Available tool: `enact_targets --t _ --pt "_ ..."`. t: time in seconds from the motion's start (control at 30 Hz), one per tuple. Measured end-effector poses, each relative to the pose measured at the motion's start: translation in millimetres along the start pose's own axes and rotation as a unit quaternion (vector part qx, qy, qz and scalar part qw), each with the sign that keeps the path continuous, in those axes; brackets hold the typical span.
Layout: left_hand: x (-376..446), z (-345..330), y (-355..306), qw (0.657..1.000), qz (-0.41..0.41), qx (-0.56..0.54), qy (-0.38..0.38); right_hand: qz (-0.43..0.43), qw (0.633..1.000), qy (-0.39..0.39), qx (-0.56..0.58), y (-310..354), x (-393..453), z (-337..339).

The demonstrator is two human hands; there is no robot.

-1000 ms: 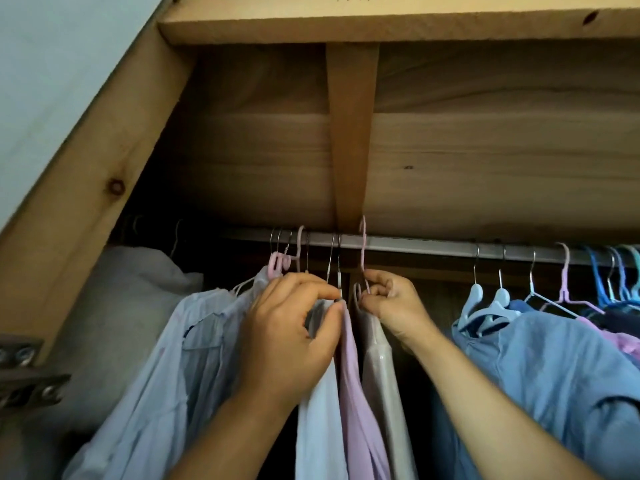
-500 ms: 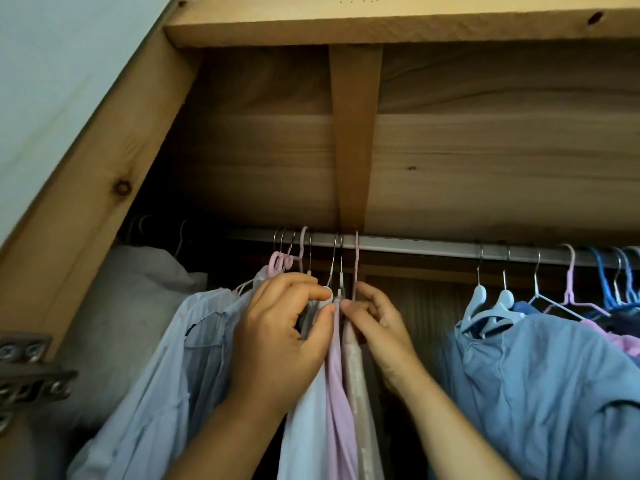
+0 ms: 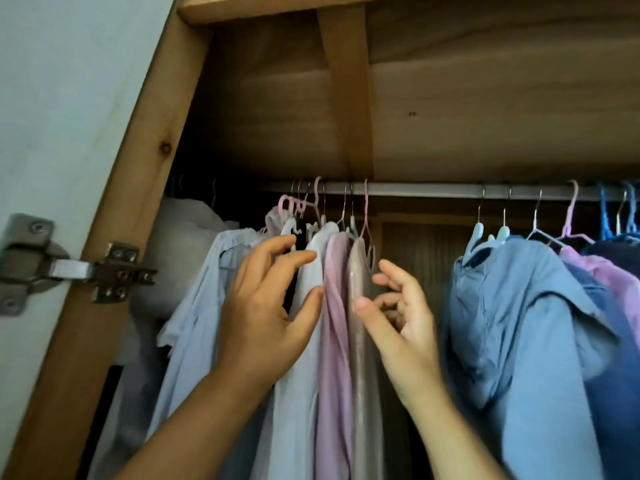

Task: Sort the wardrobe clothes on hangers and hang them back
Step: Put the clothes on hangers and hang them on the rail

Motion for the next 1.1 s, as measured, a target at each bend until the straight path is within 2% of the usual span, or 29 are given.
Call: enact_targets --t 0.1,0.23,0.37,0.47,0.57,0.67,0.8,0.97,1.1 --pt "-30 26 -20 0.999 0.002 0.022 0.033 0.037 0.999 0.000 -0.017 16 -37 1" --pt "-82 69 -44 0.992 0.046 0.050 0.106 0.103 0.994 0.002 -0.023 35 -88 -8" --pt "-145 133 -71 0.972 0.136 0.110 0.156 0.089 0.994 0.063 0.030 49 -158 -37" --pt "-189 189 -96 0.937 0.196 0.207 0.200 0.065 0.986 0.122 0.092 69 -212 -63" --pt "-227 250 -127 0.894 0.252 0.294 0.227 0.043 0.972 0.175 0.153 101 -265 -90" --pt "-261 319 -166 0.847 0.313 0.370 0.216 0.039 0.947 0.236 0.216 143 -320 -116" --pt "-305 403 -210 0.778 0.379 0.459 0.202 0.094 0.911 0.306 0.259 191 -381 -144" --pt "-356 524 -301 0.646 0.456 0.588 0.170 0.189 0.851 0.361 0.330 287 -466 -189" --pt "-389 610 -388 0.546 0.506 0.660 0.104 0.223 0.784 0.404 0.416 391 -534 -216"
Point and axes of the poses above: each hand's wrist, its own x-axis towards the middle knuckle, its own z-axis out of the back of the hand, y = z × x, the point moved 3 cm from there along x, towards the middle knuckle, and after that the axes turned 3 degrees about -x, right-handed, at the moved point
